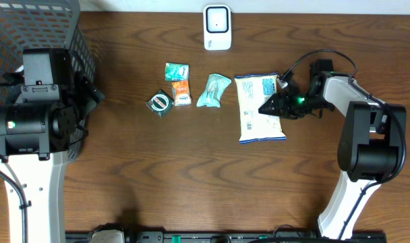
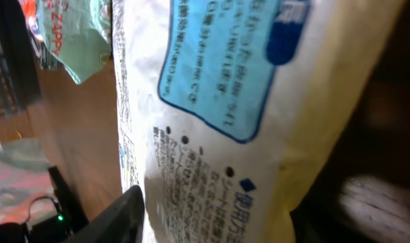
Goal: Scan the item barcode
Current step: 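Reach the right gripper to the chip bag's top edge and grasp it, then lift the chip bag and hold it up in front of the scanner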
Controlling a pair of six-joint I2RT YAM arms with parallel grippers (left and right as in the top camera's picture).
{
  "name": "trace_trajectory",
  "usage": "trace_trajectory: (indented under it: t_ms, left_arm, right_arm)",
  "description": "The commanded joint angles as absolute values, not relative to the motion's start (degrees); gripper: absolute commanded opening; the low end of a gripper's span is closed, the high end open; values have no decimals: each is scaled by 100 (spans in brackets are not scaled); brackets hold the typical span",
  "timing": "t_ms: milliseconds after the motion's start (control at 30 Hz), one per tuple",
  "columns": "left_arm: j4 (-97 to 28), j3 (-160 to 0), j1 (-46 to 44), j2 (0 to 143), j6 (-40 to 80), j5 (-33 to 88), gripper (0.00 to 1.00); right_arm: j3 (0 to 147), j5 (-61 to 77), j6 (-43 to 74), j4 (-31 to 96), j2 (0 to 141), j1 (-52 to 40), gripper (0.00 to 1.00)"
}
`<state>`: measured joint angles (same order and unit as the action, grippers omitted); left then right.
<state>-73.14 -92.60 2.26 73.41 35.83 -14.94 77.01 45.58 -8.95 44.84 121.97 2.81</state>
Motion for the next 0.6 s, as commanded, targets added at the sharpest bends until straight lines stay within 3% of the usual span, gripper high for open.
trace_trajectory:
  t_ms: [0,67,100,133,300,567]
  left_arm:
    - [-7330,-9290,268,7341,3610,-1551,98]
    - [-7330,-9290,268,7341,3610,-1551,98]
    - [-7330,-9290,268,7341,3610,-1551,98]
    - [-7330,-9290,268,7341,3610,-1551,98]
    - [-7330,-9290,268,7341,3610,-1551,98]
    - [-7330,-9290,268,7341,3610,-1551,98]
  right_arm:
    - [7426,3900,-950,4359,12495,174,42]
    - [7343,3918,-950,4287,12495,123,21]
    - [7338,3920,-943,4292,12495,106,4]
    - [7338,3924,-904,4292,12495,102,1]
    - [7520,5011,-819,4283,12309,126,1]
    - [7760,5535,-729,4235,11255,106,1]
